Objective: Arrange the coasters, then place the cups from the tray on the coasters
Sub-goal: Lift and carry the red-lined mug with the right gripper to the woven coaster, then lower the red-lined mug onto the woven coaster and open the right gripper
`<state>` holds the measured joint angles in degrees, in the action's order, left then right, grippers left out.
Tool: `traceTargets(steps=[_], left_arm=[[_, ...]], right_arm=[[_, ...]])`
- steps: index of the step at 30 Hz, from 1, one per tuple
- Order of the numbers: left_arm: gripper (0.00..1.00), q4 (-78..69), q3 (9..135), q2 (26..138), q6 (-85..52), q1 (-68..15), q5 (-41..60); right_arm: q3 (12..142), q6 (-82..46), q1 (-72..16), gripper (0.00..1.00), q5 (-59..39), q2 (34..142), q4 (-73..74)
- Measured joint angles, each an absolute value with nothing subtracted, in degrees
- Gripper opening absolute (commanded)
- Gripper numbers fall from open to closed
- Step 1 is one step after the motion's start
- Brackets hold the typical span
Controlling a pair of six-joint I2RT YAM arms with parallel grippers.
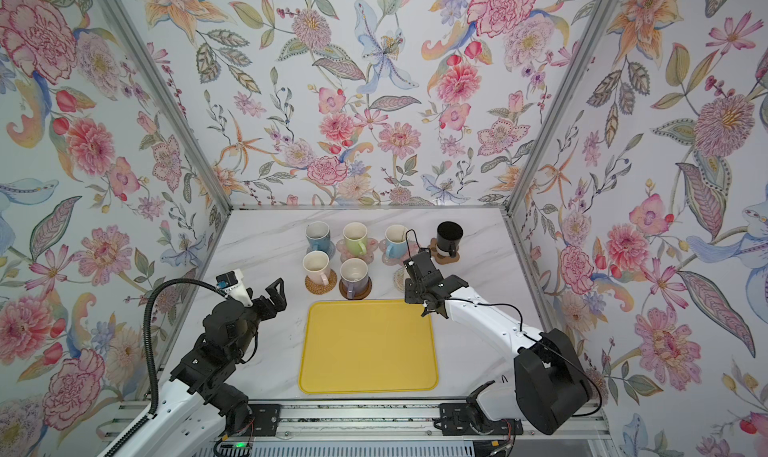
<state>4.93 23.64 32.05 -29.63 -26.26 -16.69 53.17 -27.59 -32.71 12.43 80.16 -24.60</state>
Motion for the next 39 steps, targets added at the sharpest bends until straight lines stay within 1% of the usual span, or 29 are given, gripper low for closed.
traceTargets(steps=[8,16,23,39], left_arm=[[0.99,5.5,23.6,31.7,-29.8,-26.2,-16.7],[0.99,6.5,23.6,31.2,-29.8,-26.2,-16.7],[0.99,6.5,23.6,31.0,-29.8,-26.2,-16.8],[0.99,6.5,23.6,30.7,-29.8,-26.2,-16.8]], right_arm=[[55.2,-24.6,-32.1,0.00,11.5,86.4,-20.4],[57.0,-22.7,-31.8,0.00,11.2,90.4,-18.5],[57.0,-21.9,-29.6,0.00,11.5,92.1,-18.0],[57.0,-21.8,-29.6,0.00,10.9,92.6,-16.7]])
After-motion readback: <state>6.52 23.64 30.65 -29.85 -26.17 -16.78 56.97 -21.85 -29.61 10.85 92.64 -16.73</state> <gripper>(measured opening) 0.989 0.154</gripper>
